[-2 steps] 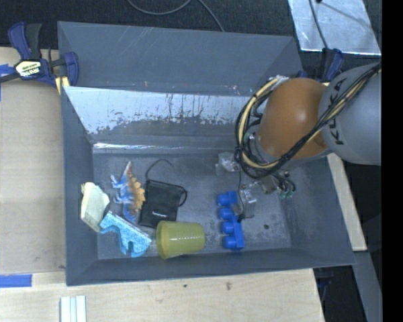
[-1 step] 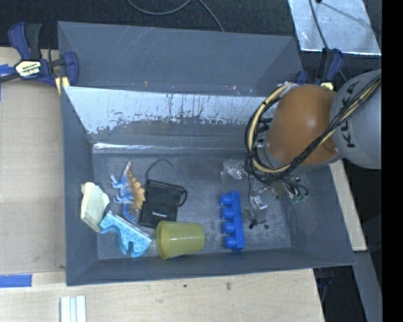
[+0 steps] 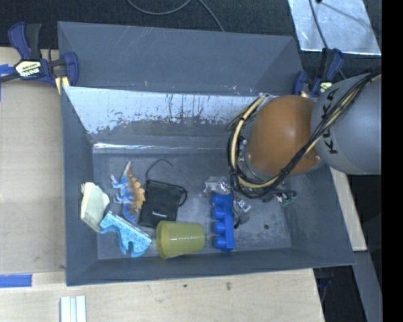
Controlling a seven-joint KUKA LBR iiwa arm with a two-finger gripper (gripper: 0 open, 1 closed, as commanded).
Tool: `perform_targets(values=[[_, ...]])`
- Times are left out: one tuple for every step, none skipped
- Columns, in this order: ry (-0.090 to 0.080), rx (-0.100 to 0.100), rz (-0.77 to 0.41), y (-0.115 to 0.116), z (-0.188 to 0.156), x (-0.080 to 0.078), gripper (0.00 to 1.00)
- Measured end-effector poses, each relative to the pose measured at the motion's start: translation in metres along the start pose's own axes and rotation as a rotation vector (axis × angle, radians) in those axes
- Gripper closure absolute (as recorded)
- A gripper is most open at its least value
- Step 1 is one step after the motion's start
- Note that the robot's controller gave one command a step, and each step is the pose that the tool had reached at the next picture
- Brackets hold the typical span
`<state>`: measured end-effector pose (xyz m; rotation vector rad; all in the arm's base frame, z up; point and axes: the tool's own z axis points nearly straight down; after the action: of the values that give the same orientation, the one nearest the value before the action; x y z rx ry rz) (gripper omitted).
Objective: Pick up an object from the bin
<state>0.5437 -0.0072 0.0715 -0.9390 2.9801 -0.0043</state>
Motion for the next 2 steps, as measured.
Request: perform_targets(values=[[0.0, 0.0, 0.0, 0.0, 0.0, 0.0, 1.0], [-0.003, 0.001, -0.026, -0.005, -0.109, -0.01, 1.0]])
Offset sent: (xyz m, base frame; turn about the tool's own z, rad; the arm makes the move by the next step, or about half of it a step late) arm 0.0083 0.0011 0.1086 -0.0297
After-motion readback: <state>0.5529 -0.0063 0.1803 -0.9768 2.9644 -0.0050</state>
